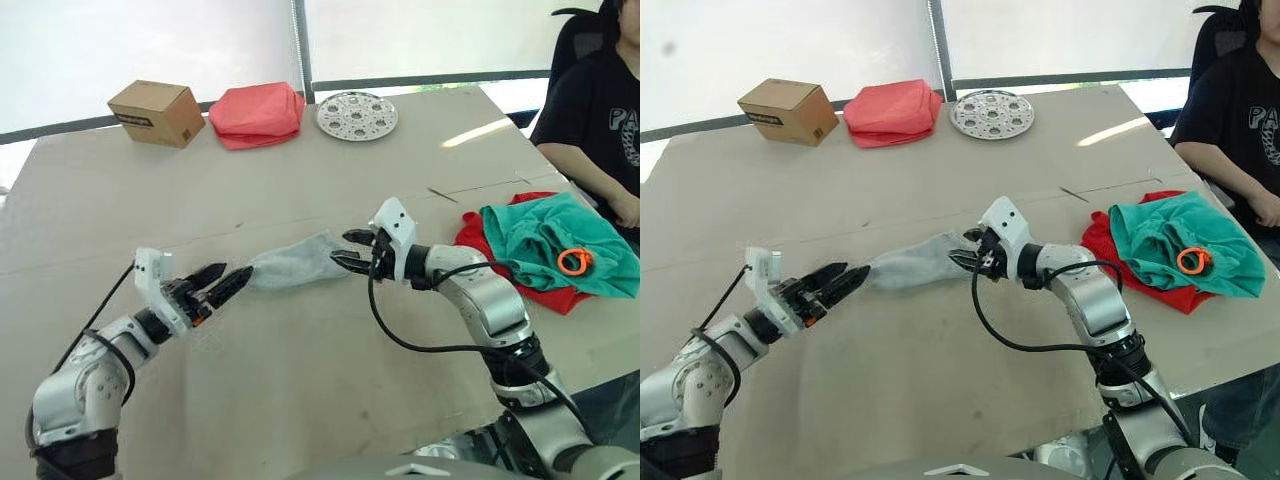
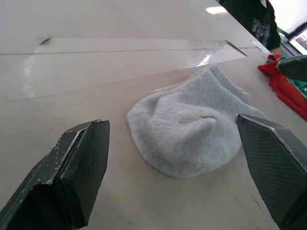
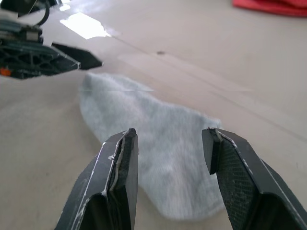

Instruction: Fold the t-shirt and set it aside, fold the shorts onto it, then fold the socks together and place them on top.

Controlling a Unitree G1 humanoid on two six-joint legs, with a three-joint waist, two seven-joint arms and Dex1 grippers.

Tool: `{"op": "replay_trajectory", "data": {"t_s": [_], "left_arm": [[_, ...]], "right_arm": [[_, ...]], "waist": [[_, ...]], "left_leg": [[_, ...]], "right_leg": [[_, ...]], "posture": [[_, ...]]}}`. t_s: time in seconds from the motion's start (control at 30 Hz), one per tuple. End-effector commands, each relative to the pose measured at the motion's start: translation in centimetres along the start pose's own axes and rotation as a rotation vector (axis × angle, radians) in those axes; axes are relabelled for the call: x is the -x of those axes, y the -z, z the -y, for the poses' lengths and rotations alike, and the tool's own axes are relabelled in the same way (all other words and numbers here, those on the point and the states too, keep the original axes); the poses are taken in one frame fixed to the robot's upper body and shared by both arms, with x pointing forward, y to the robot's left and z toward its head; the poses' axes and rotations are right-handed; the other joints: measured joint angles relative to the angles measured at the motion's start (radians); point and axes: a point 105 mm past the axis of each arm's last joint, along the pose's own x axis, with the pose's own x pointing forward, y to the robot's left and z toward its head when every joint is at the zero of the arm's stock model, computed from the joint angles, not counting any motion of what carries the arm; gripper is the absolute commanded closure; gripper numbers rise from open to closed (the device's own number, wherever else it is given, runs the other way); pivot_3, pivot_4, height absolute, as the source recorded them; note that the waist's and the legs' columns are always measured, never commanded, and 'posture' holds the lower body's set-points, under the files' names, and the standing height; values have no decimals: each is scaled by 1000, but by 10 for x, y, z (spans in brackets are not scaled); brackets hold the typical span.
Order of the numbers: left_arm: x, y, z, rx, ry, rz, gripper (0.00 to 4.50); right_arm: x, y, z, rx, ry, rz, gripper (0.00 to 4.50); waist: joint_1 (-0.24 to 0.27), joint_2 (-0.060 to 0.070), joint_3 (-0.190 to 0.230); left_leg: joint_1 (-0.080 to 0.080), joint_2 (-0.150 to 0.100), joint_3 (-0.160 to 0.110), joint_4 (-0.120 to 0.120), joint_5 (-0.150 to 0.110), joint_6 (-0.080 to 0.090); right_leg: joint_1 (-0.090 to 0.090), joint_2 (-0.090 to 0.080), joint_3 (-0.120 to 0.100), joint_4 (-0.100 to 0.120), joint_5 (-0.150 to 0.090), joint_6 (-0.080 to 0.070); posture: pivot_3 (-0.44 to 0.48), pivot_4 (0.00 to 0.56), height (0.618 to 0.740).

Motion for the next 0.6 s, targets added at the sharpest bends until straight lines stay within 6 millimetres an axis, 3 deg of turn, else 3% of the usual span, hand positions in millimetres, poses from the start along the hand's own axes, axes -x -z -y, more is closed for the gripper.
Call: {"op": "replay_trajectory", "data": {"t_s": [0.03,0.13,0.23,0.4,0.5,0.6], "left_arm": [[3,0,-1,-28,-70,22,38],[-1,5,6,-41,-59,15,0],[-3,8,13,-38,-37,13,0],[-7,3,23,-56,13,35,0],[-8,5,23,-80,29,13,0],[-9,6,23,-90,44,9,0]], "right_arm": [[-14,-3,-2,51,-45,57,2210],[-22,12,1,68,-80,-9,3152],[-26,16,7,84,-70,-31,4446],[-21,17,15,59,-22,-40,4446],[-9,17,19,-27,13,-37,3776],[-3,19,21,-95,48,-49,2440]], "waist": [[-1,0,0],[5,-1,-1],[8,-1,-1],[9,-1,-1],[10,-1,-1],[12,-1,-1]], "left_leg": [[1,0,1,0,0,0],[1,0,0,1,1,-1],[0,0,1,1,1,-1],[0,0,0,0,1,-1],[0,0,0,0,1,-1],[0,0,0,0,1,-1]], "right_leg": [[0,0,0,0,0,0],[1,0,0,1,0,0],[0,0,1,1,0,-1],[0,1,0,1,0,-1],[0,1,1,1,0,-1],[0,1,0,0,0,-1]], "posture": [[0,150,740],[0,150,740],[0,150,740],[0,150,740],[0,150,740],[0,150,740]]}}
